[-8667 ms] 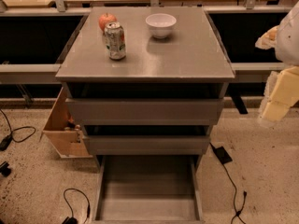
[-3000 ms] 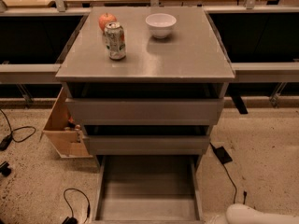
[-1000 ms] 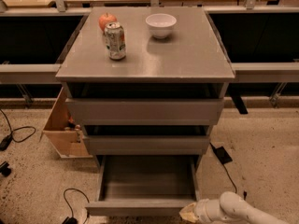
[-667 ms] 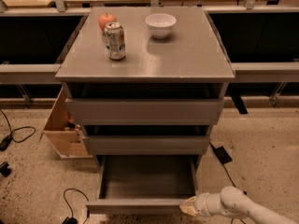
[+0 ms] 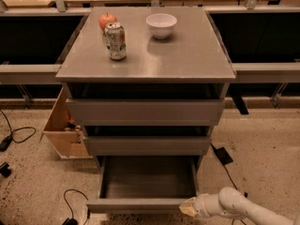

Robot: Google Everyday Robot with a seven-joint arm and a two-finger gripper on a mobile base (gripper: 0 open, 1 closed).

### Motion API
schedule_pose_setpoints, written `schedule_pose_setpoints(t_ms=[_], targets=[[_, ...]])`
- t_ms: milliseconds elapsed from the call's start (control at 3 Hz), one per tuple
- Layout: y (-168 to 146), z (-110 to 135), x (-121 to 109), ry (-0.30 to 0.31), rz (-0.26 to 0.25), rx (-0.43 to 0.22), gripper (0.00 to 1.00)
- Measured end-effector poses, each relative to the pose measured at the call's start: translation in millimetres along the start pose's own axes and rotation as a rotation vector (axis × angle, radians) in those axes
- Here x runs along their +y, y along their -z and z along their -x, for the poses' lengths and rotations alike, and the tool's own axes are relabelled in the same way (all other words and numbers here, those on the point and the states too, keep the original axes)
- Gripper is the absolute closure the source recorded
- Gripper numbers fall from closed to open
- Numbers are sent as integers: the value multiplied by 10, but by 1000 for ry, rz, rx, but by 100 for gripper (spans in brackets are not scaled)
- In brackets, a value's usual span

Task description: Close bottom drawer

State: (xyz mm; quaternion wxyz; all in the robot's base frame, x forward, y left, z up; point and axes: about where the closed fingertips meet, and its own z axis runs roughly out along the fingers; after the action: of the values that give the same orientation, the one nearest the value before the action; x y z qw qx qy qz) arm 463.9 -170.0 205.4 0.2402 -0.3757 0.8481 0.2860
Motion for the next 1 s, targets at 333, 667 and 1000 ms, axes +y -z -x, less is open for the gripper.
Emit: schedule_pose_setpoints(t_ms=[333,667,1000], targets=[[-102,-33,-68,-3,-7,0,100],[-254,-45,-210,11,-25,-3,100],[-419,7,-468,35,-45,-7,100]])
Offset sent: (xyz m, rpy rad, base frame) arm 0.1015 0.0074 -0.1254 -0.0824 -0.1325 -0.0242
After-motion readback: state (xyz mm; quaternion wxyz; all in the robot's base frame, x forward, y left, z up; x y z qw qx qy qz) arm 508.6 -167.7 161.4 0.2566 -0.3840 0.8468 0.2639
